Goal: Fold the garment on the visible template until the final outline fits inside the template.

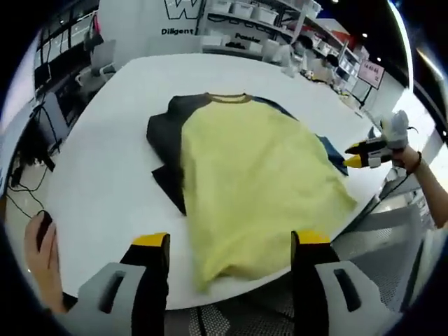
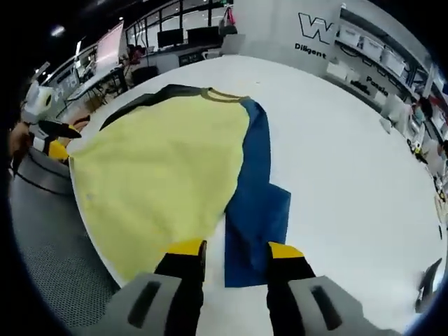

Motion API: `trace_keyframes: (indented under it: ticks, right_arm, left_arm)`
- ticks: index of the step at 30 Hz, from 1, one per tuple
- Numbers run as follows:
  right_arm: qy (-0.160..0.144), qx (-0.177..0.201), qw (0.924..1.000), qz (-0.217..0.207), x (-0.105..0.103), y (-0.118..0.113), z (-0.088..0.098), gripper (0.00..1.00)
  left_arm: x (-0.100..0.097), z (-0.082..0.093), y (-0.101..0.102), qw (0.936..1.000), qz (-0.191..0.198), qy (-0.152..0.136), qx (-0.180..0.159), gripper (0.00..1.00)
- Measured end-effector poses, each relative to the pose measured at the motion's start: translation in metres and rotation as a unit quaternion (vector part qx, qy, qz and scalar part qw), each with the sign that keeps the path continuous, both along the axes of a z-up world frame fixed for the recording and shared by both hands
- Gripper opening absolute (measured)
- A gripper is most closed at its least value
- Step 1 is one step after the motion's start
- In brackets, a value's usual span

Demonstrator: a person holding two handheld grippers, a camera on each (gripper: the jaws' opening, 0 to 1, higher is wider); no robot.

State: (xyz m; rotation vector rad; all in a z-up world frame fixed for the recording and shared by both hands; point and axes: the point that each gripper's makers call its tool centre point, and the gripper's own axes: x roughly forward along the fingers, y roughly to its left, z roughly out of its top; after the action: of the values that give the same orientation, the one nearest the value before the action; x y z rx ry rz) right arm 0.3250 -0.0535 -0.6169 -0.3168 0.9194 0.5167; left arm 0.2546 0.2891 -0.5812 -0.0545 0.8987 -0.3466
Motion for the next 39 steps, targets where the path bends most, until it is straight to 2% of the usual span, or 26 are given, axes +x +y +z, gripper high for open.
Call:
trace_keyframes:
  ticks: [2, 4, 6, 9, 12, 16, 18, 25, 31, 33, 35, 39]
  right_arm:
    - [0.005, 0.002, 1.0, -0.005, 0.002, -0.002, -0.005, 0.26]
    - [0.008, 0.004, 0.9999, -0.006, 0.003, -0.003, -0.011, 0.25]
    - [0.01, -0.007, 0.9999, -0.003, 0.002, -0.005, -0.015, 0.23]
    - [0.01, -0.023, 0.9997, -0.001, 0.001, -0.011, -0.021, 0.16]
    - [0.013, -0.018, 0.9997, -0.012, 0.001, -0.014, -0.022, 0.1]
    - [0.016, -0.02, 0.9995, -0.019, 0.0, -0.017, -0.024, 0.08]
    - [0.017, -0.019, 0.9995, -0.018, 0.0, -0.018, -0.025, 0.0]
    - [0.015, -0.019, 0.9994, -0.024, 0.003, -0.021, -0.021, 0.0]
    - [-0.013, -0.02, 0.9997, -0.007, 0.009, -0.021, -0.009, 0.0]
    - [-0.012, -0.019, 0.9997, -0.007, 0.009, -0.021, -0.007, 0.0]
    - [-0.036, -0.021, 0.9991, -0.001, 0.016, -0.021, 0.0, 0.0]
    - [-0.036, -0.024, 0.9991, -0.001, 0.02, -0.023, 0.006, 0.0]
  left_arm:
    - [0.001, 0.003, -0.002, 1.0, -0.004, -0.008, -0.001, 0.75]
    - [0.004, 0.007, -0.004, 0.9998, -0.005, -0.018, 0.002, 0.74]
    - [0.006, 0.011, -0.006, 0.9995, -0.009, -0.03, -0.002, 0.76]
    - [0.007, 0.013, -0.012, 0.9992, -0.016, -0.034, -0.011, 0.78]
    - [0.003, 0.008, -0.013, 0.9995, -0.022, -0.022, -0.007, 0.77]
    - [0.0, 0.005, -0.012, 0.9997, -0.022, -0.013, -0.005, 0.74]
    - [-0.001, 0.004, -0.011, 0.9997, -0.022, -0.01, -0.005, 0.74]
    - [-0.002, 0.003, -0.009, 0.9997, -0.023, -0.008, -0.003, 0.74]
    - [-0.002, 0.005, -0.008, 0.9997, -0.019, -0.01, -0.006, 0.72]
    - [-0.002, 0.004, -0.007, 0.9998, -0.019, -0.008, -0.007, 0.72]
    - [-0.002, 0.004, -0.006, 0.9998, -0.018, -0.008, -0.006, 0.71]
    - [-0.002, 0.006, -0.007, 0.9997, -0.02, -0.01, -0.006, 0.72]
